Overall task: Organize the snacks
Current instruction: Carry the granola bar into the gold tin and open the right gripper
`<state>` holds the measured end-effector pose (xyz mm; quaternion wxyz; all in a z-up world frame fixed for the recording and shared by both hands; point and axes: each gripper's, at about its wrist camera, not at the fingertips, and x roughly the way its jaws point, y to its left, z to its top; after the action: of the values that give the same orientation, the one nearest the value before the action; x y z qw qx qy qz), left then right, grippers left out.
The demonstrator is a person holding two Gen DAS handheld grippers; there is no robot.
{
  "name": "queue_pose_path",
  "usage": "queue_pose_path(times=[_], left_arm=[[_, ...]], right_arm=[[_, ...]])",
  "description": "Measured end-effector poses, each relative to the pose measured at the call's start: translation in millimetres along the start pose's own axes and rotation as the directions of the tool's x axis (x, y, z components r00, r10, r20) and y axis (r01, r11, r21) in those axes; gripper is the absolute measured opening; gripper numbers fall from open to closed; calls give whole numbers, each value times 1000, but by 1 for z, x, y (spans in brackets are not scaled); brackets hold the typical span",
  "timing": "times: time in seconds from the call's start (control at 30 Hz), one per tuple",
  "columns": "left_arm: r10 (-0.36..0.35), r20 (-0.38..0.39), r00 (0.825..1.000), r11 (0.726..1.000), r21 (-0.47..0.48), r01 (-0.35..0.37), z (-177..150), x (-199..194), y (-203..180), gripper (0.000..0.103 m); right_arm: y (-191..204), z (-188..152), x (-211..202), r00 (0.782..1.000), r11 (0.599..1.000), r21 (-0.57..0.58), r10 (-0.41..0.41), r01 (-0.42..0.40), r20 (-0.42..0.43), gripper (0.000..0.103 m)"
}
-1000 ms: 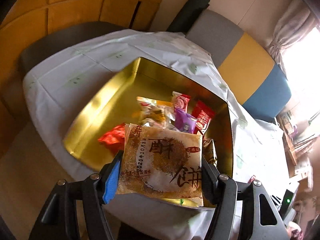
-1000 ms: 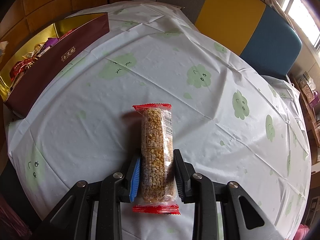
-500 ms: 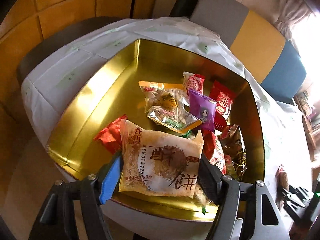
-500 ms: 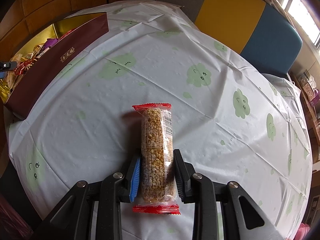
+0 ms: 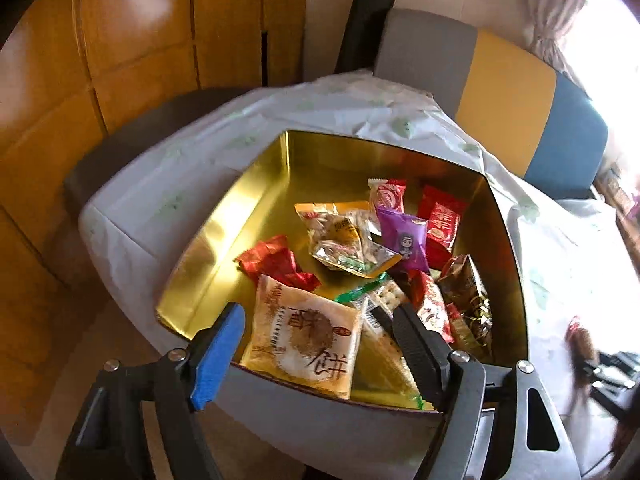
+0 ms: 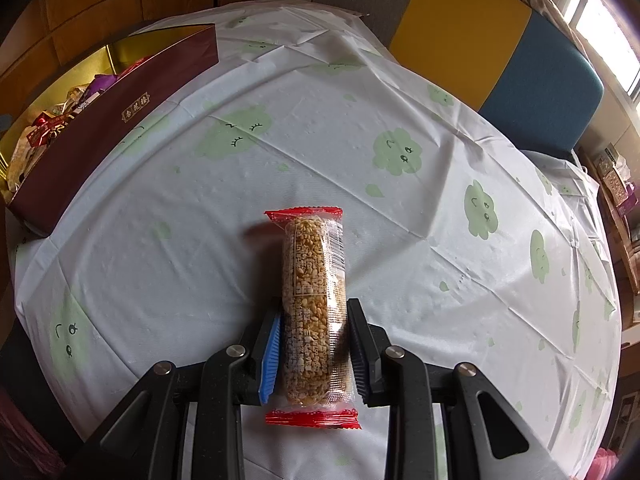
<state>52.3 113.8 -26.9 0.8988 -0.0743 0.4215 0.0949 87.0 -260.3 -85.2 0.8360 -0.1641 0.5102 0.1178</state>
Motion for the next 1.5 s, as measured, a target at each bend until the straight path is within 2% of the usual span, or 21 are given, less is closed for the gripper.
queue_pose_path(times=[0.07, 0.13, 0.3, 0.57, 0.7, 0.83, 1.0, 1.13, 1.23, 1.33, 1.4, 1.5], left_arm=[[11, -6, 1000, 1000, 15, -11, -4, 3, -2, 68], [1, -24, 1000, 1000, 1, -1, -8, 5, -1, 66], [-6, -4, 1000, 1000, -4, 6, -14, 0, -2, 66], [-29, 77, 997, 1000, 12, 28, -12, -25, -4, 66], [-41, 98, 994, 999, 25, 39, -13, -32, -4, 67], [-59, 96, 994, 998, 12, 58, -14, -33, -3, 67], [-61, 95, 994, 998, 1, 61, -15, -32, 4, 67], [-57, 94, 994, 998, -15, 58, -16, -30, 11, 66], [-50, 97, 994, 998, -34, 53, -16, -29, 18, 66], [-42, 93, 995, 997, -55, 48, -17, -25, 26, 66], [-42, 86, 995, 997, -63, 48, -18, -23, 29, 66], [-40, 68, 997, 997, -61, 44, -20, -18, 31, 66]], right_arm=[[2, -1, -1, 1000, 1000, -3, -7, 7, 3, 30], [1, -2, -1, 1000, 1000, 0, -7, 7, 5, 30], [-4, -3, -1, 1000, 999, 40, 23, -23, 5, 30], [-3, 7, -2, 999, 994, 107, -17, 22, -46, 30], [4, 20, -15, 998, 985, 164, 59, -55, -22, 30], [28, 48, -35, 984, 970, 166, 172, -176, 39, 30], [76, 93, -58, 944, 943, 89, 309, -320, 117, 30], [118, 126, -65, 915, 922, 29, 379, -386, 138, 30], [148, 146, -62, 905, 914, 4, 400, -405, 141, 30], [171, 163, -43, 909, 916, -5, 398, -401, 122, 30], [185, 175, -19, 922, 926, 1, 377, -379, 88, 30], [196, 180, 15, 930, 930, 9, 368, -368, 12, 30]])
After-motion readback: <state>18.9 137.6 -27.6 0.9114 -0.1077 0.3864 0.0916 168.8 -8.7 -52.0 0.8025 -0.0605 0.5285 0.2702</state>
